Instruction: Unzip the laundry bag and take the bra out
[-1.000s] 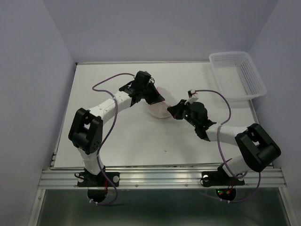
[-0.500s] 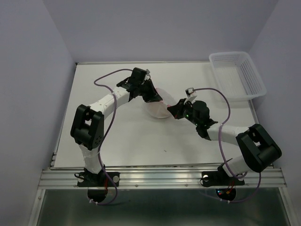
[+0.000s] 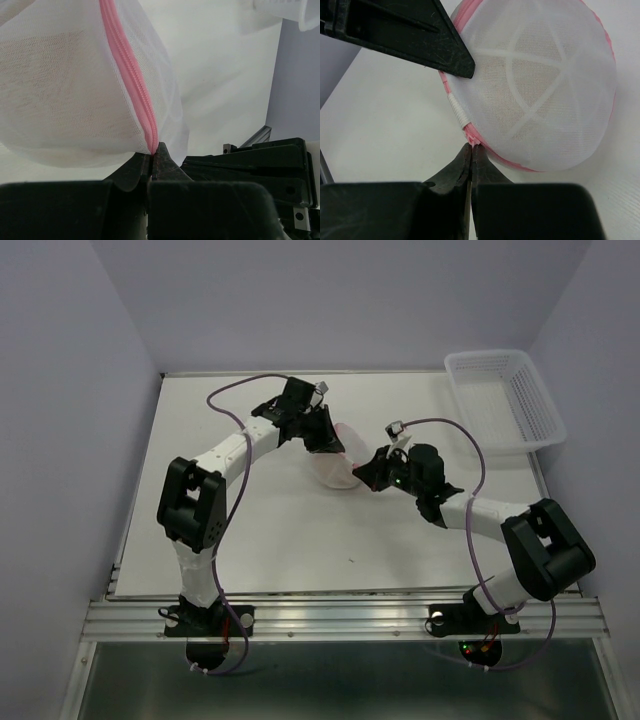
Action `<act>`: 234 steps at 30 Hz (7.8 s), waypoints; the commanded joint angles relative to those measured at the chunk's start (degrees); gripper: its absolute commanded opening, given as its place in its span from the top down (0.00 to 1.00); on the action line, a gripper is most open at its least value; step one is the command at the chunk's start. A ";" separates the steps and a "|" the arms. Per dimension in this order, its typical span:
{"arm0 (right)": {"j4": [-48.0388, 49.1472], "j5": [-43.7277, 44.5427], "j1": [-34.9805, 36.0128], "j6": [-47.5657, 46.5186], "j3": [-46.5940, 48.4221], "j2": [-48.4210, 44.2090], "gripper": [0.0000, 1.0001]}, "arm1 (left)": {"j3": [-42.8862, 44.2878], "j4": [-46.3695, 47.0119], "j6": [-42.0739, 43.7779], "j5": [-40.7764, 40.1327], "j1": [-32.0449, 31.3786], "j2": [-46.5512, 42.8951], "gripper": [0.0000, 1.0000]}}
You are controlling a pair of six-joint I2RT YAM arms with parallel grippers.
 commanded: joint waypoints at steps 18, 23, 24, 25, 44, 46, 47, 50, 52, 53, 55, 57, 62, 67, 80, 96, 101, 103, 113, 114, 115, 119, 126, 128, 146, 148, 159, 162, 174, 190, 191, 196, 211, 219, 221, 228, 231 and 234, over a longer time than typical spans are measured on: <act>-25.89 2.01 -1.62 -6.18 4.79 0.00 0.90 | 6.50 1.24 12.34 -11.63 0.65 -2.08 1.00; -25.11 -1.33 -1.62 -6.54 6.46 -0.09 0.91 | 7.03 1.33 13.05 -11.54 -1.45 -2.17 1.00; -24.84 -2.03 -1.62 -6.54 6.90 0.00 0.91 | 6.94 1.51 12.88 -11.54 -1.81 -2.25 1.00; -24.67 -2.39 -1.62 -6.71 7.25 0.17 0.92 | 6.94 1.60 12.70 -11.28 -2.16 -2.34 1.00; -13.78 -1.07 -1.62 -6.98 5.93 2.71 0.57 | 4.74 3.27 6.29 -6.80 -2.87 -3.40 1.00; -12.10 -1.77 -1.62 -7.59 6.55 3.69 0.52 | 3.78 3.70 6.02 -6.10 -3.04 -3.75 1.00; -10.88 -2.21 -1.62 -8.55 6.73 4.47 0.51 | 3.34 4.40 5.93 -5.31 -3.04 -3.75 1.00; -9.99 -2.21 -1.62 -9.09 8.13 6.32 0.47 | 2.37 4.76 5.67 -4.69 -3.04 -4.27 1.00; -9.90 -2.74 -1.62 -9.00 9.01 7.20 0.47 | 1.76 4.85 5.75 -4.51 -3.13 -4.63 1.00; -9.55 -3.00 -1.62 -8.91 9.27 7.64 0.46 | 1.58 4.94 5.84 -4.25 -3.13 -4.80 1.00; -7.71 -3.88 -1.62 -8.12 9.63 8.61 0.45 | 0.96 5.37 5.93 -3.90 -3.13 -5.24 1.00; -5.51 -4.58 -1.62 -7.33 9.63 9.23 0.44 | 0.35 5.46 6.19 -4.07 -3.22 -5.51 1.00; -1.82 -6.08 -1.62 -5.84 9.89 10.63 0.44 | -0.62 5.90 6.11 -3.02 -3.22 -5.86 1.00; -1.46 -5.99 -1.62 -5.22 10.42 11.51 0.44 | -0.88 6.25 6.11 -2.67 -3.30 -6.03 1.00; 1.70 -6.70 -1.62 0.14 9.72 10.72 0.74 | -1.85 6.34 5.49 -2.84 -3.48 -6.38 1.00; -5.86 -0.27 -7.49 -3.28 5.85 10.28 0.99 | 0.70 3.53 8.12 -5.13 -2.26 -6.65 1.00; -7.69 0.07 -11.28 -6.01 6.11 11.69 0.99 | -0.53 2.30 10.50 -5.30 0.29 -6.65 1.00; -8.40 -0.11 -11.29 -7.59 7.16 12.04 0.99 | -0.97 2.39 11.03 -5.04 1.26 -6.65 1.00; -15.94 -8.45 -10.51 -9.09 6.30 1.16 0.99 | 10.69 3.09 14.63 -5.57 3.29 3.62 1.00; -17.18 -8.89 -9.11 -9.09 5.85 -1.64 0.99 | 12.20 3.09 14.54 -5.57 3.29 4.85 1.00; -18.15 -8.20 -8.13 -7.87 5.33 -2.80 0.99 | 13.60 3.18 14.54 -5.04 3.37 6.08 1.00; -19.74 -7.05 -2.68 -3.03 2.69 -6.15 0.99 | 19.23 3.09 14.11 -1.71 3.29 10.49 0.39; -22.12 2.79 0.57 7.78 2.68 -8.61 0.99 | 4.94 7.21 11.74 -3.89 3.29 -0.39 0.01; -22.12 3.76 1.19 8.84 2.69 -8.88 0.99 | -2.94 9.93 10.16 -4.86 3.29 -5.82 0.01; -18.42 3.85 2.86 10.69 1.45 -8.79 0.99 | -22.87 33.23 -12.61 7.53 -3.13 -7.63 0.04; -18.34 3.50 2.86 10.60 1.45 -8.79 0.99 | -21.46 33.67 -12.88 7.88 -3.13 -5.52 0.10; -17.81 3.50 2.86 9.90 1.63 -8.53 0.99 | -16.71 33.24 -12.18 10.69 -4.36 -1.99 1.00; -19.64 6.30 2.86 8.59 1.10 -9.40 0.99 | -16.18 32.80 -10.78 10.78 -4.27 -2.95 1.00; -30.11 18.01 -5.03 -1.61 1.55 -14.68 0.99 | -10.91 26.73 1.61 20.26 1.88 -5.51 1.00; -26.08 11.08 -17.09 -15.59 9.64 -10.45 0.99 | 11.40 6.44 22.72 16.85 4.69 7.39 1.00; -26.07 8.10 -17.09 -14.89 8.76 -11.59 0.99 | 13.94 5.73 22.02 16.24 4.69 8.98 1.00; -28.97 6.84 -13.41 -6.99 4.27 -16.43 0.99 | 34.69 -3.93 18.24 12.01 5.04 19.27 0.09; -24.23 21.87 7.34 14.99 0.31 -15.29 0.99 | -11.76 19.42 4.80 10.95 1.36 -4.44 0.01; -24.49 21.60 7.87 14.29 -1.27 -17.57 0.99 | -17.84 31.46 -6.09 14.56 -4.27 -4.63 0.01; -24.40 21.95 7.87 14.12 -1.53 -18.37 0.99 | -17.76 33.50 -7.60 15.35 -5.41 -2.96 0.01; -23.53 22.84 7.87 14.73 -2.06 -19.77 0.99 | -16.18 34.99 -9.97 16.67 -7.43 0.56 0.06; -21.86 22.92 7.87 15.35 -2.24 -20.39 0.99 | -16.00 35.08 -10.41 16.50 -7.70 0.82 0.06; -21.24 21.35 7.87 14.73 -1.89 -20.22 0.99 | -15.83 35.52 -11.03 16.41 -7.61 1.26 0.16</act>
